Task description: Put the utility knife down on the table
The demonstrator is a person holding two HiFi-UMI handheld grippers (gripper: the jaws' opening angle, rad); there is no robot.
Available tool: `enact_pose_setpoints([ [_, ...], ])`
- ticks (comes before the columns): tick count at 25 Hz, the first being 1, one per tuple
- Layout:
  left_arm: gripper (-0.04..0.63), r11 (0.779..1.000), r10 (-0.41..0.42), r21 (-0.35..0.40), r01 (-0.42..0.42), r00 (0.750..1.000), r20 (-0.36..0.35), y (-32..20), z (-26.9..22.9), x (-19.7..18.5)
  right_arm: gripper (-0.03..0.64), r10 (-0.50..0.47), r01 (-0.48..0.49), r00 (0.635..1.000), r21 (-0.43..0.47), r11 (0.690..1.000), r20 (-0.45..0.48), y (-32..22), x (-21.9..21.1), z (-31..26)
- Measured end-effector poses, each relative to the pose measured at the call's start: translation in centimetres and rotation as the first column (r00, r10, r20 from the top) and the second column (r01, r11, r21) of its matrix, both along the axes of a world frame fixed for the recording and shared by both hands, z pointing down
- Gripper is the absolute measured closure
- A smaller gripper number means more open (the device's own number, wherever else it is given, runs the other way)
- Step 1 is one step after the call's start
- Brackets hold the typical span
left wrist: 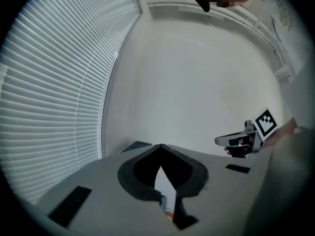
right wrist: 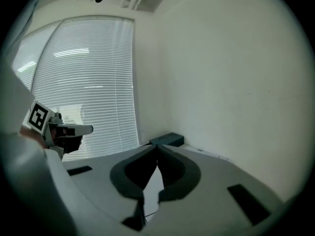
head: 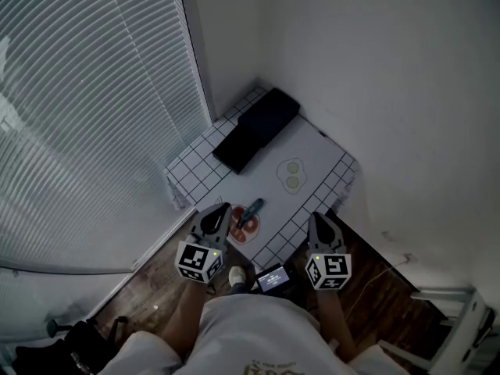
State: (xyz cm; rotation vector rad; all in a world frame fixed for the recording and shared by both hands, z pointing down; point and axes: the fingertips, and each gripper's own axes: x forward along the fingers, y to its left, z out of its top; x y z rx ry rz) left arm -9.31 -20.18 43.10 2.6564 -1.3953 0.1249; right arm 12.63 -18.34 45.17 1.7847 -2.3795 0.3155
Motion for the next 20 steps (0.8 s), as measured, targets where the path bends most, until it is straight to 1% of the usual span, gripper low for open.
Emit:
enact_pose_setpoints([
  [3,0.588,0.999,0.012,0.032,-0.014,0.999,0.046,0.1,-0.7,0.3,0.609,0.013,-0.013,1.000,0.049,0.999,-0.001,0.0,0.0,-1.5],
  [5,0.588,0.999,0.012,0.047,-0.015,0.998,0.061,0.2,-1.1,0.3,0.609,0.004,-0.003,1.000,0.070,0.998,-0.012,0.1,-0.3,-2.2],
  [8,0.588,0.998,0.005,0.061,-0.009,0.998,0.067,0.3,-1.6,0.1,0.609,-0.008,0.009,1.000,0.078,0.997,-0.010,0.1,-0.6,-2.9],
  [20,0.588,0.999,0.001,0.035,-0.004,0.998,0.062,0.4,-1.3,-0.1,0.609,-0.006,0.006,1.000,0.078,0.997,-0.003,0.5,-1.0,-3.0],
])
